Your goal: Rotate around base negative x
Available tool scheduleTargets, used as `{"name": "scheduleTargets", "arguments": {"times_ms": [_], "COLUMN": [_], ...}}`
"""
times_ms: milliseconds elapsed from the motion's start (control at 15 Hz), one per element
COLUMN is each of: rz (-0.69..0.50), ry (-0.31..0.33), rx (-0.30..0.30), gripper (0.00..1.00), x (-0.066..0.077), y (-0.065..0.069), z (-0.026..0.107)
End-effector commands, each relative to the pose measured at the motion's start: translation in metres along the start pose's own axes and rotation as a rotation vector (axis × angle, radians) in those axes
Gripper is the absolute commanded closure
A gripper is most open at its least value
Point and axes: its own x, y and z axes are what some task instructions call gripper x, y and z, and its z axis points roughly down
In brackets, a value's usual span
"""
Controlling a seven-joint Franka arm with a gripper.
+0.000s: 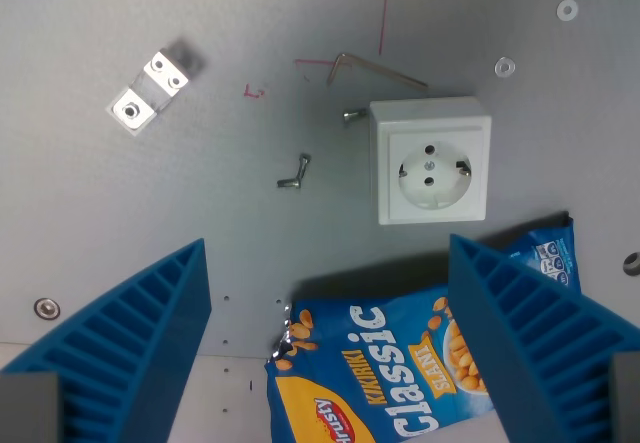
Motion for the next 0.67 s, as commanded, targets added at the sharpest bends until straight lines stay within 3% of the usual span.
{"name": "scheduleTargets", "arguments": {"times_ms": [67, 667], "rz": [0.000, 0.003], "ry": [0.003, -0.011], "rx": [-0.014, -0.133], "gripper": [0.00, 0.00], "x": [0.0001, 0.0001], "y": [0.0001, 0.0001], "z": [-0.0020, -0.0020]}}
